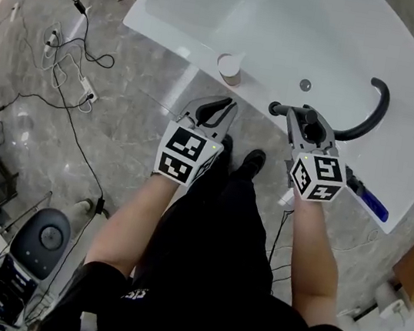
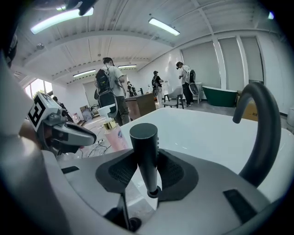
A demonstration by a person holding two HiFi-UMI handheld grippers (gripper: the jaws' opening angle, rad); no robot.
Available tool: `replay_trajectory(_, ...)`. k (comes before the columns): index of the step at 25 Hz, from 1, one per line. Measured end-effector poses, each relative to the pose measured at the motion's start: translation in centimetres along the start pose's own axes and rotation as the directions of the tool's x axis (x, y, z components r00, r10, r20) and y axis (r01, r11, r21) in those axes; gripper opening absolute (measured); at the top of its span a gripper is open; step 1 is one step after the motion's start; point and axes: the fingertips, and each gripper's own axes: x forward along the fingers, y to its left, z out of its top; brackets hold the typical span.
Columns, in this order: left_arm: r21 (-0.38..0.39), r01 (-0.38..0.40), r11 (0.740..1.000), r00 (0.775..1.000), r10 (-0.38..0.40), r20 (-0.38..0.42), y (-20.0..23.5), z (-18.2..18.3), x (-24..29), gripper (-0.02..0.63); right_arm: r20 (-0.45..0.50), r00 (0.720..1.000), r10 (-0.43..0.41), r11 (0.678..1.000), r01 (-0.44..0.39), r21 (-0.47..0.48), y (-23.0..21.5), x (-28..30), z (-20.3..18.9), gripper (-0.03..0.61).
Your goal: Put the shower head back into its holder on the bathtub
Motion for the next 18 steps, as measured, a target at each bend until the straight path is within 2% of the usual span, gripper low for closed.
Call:
replay_trajectory(7, -0.013, -0.030, 0.999, 1.000, 0.030, -0.009, 0.6, 0.3, -1.6, 0.049, -0.056, 0.998, -0.011, 1.000, 0.011, -0.001, -0.1, 1.2, -1.7, 0.147)
replay_trajectory(13, 0.011, -0.060, 0.998, 0.998, 0.060, -0.019, 1.1, 0.7, -3.6, 0.049, -0.097, 0.994, -0.040, 0.999, 0.040, -0.002, -0.1, 1.2, -3.3, 0.149)
replay_trajectory(18, -0.005, -0.069, 0.998, 0.998, 0.069, -0.010, 1.7, 1.7, -4.6, 0.049, -0.131, 0.991, -0.016, 0.999, 0.022, 0.045, 0.7, 1.0, -4.4, 0.161)
